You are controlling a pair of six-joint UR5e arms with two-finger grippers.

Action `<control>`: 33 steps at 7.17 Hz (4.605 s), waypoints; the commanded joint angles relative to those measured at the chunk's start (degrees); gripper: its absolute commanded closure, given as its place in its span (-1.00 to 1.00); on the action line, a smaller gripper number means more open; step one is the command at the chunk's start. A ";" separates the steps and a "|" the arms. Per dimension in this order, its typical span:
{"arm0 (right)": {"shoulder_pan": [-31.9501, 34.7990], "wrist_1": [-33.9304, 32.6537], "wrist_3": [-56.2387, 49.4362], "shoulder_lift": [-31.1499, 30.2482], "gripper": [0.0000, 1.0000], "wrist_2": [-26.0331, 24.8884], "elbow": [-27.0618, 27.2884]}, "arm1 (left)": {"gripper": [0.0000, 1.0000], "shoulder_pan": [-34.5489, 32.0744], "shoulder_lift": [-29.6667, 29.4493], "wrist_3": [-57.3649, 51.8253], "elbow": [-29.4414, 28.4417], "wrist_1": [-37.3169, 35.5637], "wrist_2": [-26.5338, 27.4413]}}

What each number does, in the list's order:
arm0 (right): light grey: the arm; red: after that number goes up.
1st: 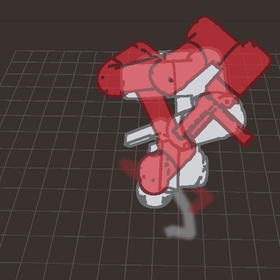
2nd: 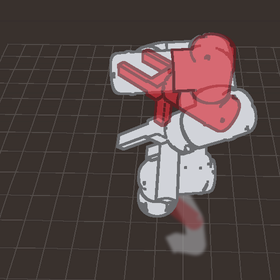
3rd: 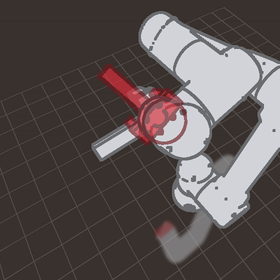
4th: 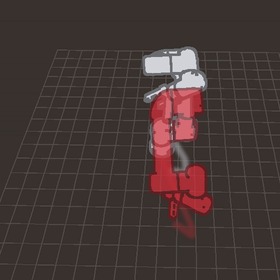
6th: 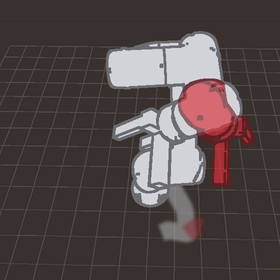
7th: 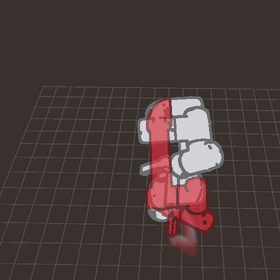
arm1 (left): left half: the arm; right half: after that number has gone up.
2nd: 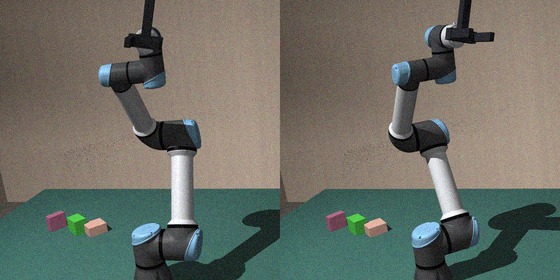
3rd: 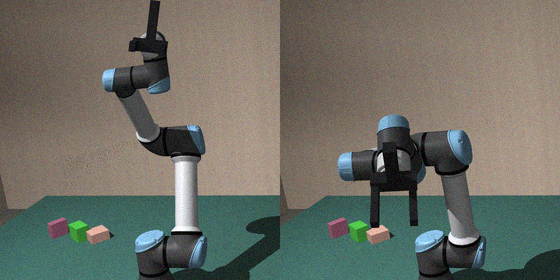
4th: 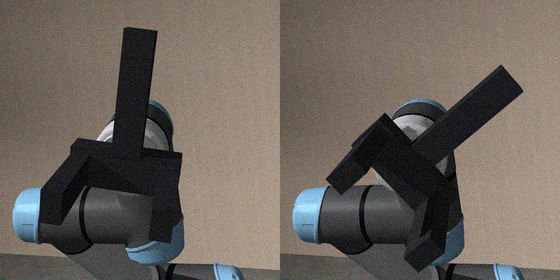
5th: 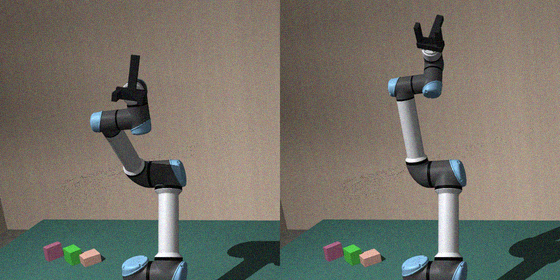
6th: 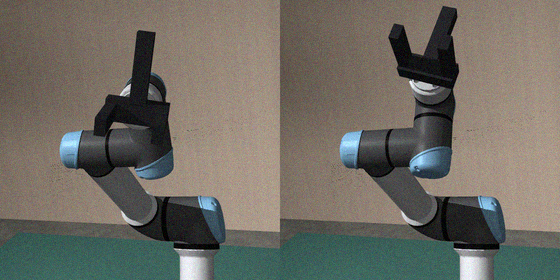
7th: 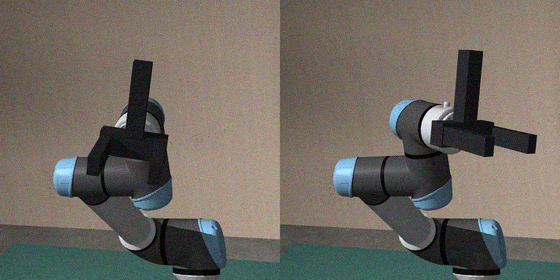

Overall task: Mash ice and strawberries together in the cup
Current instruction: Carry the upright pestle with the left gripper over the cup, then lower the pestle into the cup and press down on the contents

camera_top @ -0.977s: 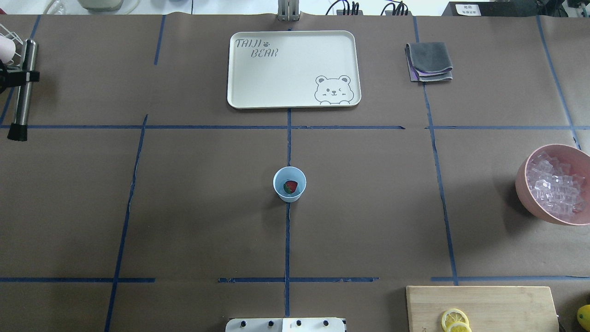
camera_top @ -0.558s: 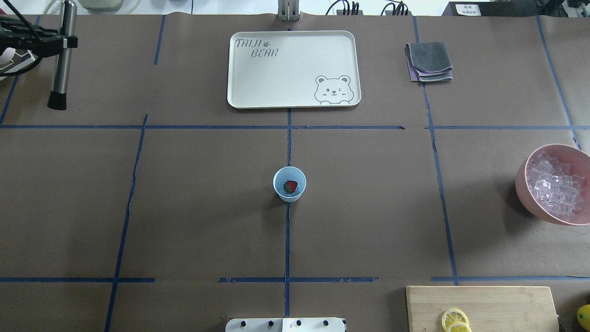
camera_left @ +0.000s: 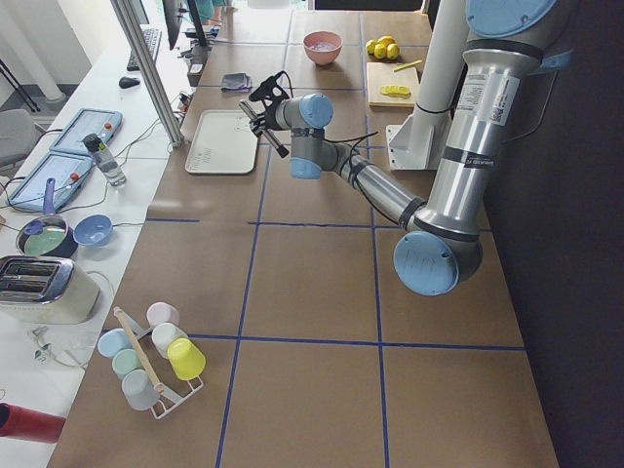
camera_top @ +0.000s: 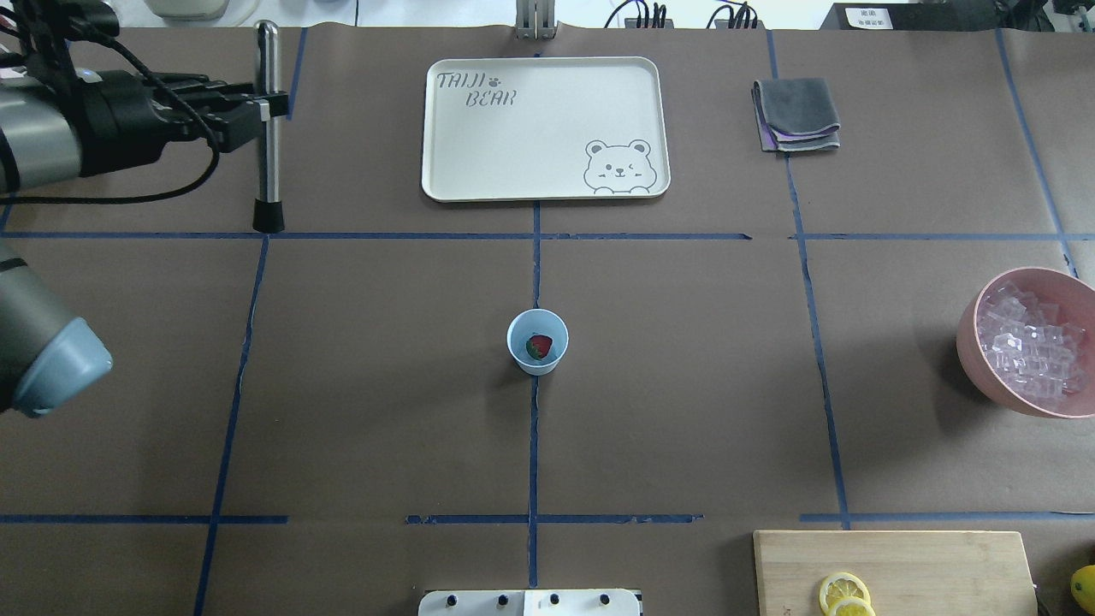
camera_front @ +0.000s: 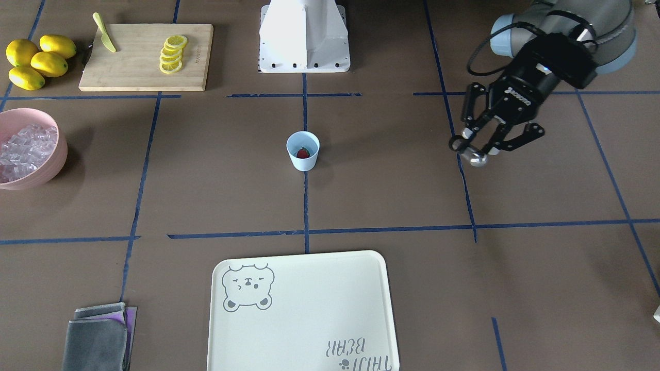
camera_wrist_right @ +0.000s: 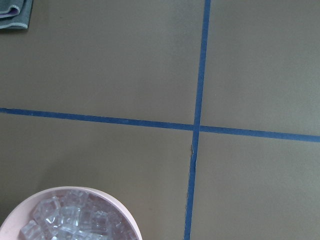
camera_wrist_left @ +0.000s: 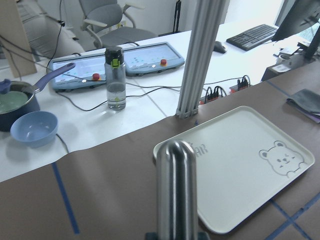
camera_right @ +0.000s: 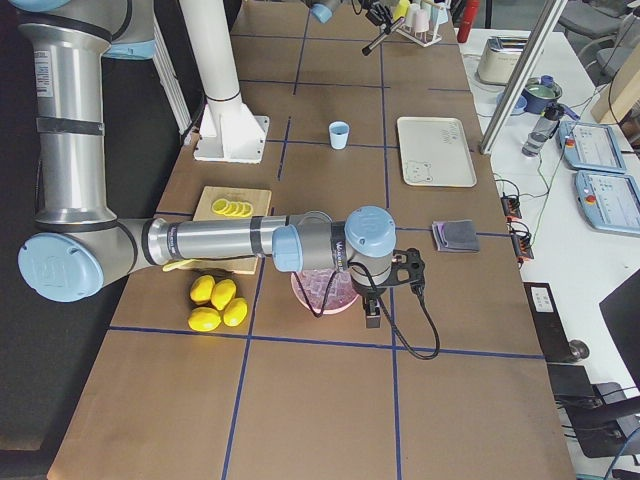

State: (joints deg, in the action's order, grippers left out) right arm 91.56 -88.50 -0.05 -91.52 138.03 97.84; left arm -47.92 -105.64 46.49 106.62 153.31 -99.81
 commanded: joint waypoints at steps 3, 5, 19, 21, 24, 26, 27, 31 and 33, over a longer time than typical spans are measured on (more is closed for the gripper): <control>-0.06 0.09 0.05 0.38 -0.99 -0.04 -0.10 | 1.00 13.36 -4.93 -3.65 -2.01 13.04 13.66; -0.06 0.09 0.05 0.47 -0.99 -0.04 -0.02 | 1.00 18.62 -5.45 -7.89 -9.71 24.26 21.10; -0.33 0.00 -0.04 1.35 -0.99 -0.30 -0.19 | 1.00 29.37 -17.05 -15.38 -28.56 41.72 34.51; -0.41 0.00 -0.04 1.35 -0.99 -0.39 -0.19 | 1.00 29.37 -17.41 -15.20 -29.01 41.81 34.42; -0.41 0.09 -0.04 1.26 -0.99 -0.39 -0.19 | 1.00 30.78 -17.50 -15.11 -30.06 41.99 34.51; -0.41 0.00 -0.04 1.26 -0.99 -0.39 -0.28 | 1.00 30.78 -17.50 -15.11 -30.94 41.99 34.51; -0.41 0.00 -0.04 1.35 -0.99 -0.31 -0.54 | 1.00 30.78 -17.58 -15.11 -31.03 41.99 34.51; -0.41 0.09 -0.04 1.26 -0.99 -0.30 -0.54 | 1.00 30.87 -20.22 -14.85 -35.33 42.16 35.74; -0.41 0.09 -0.04 1.26 -0.99 -0.30 -0.54 | 1.00 30.87 -20.13 -14.85 -35.25 42.25 35.65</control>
State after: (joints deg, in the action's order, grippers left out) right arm 91.14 -88.42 -0.09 -90.26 137.72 97.30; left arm -17.04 -125.73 31.63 71.45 195.52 -64.13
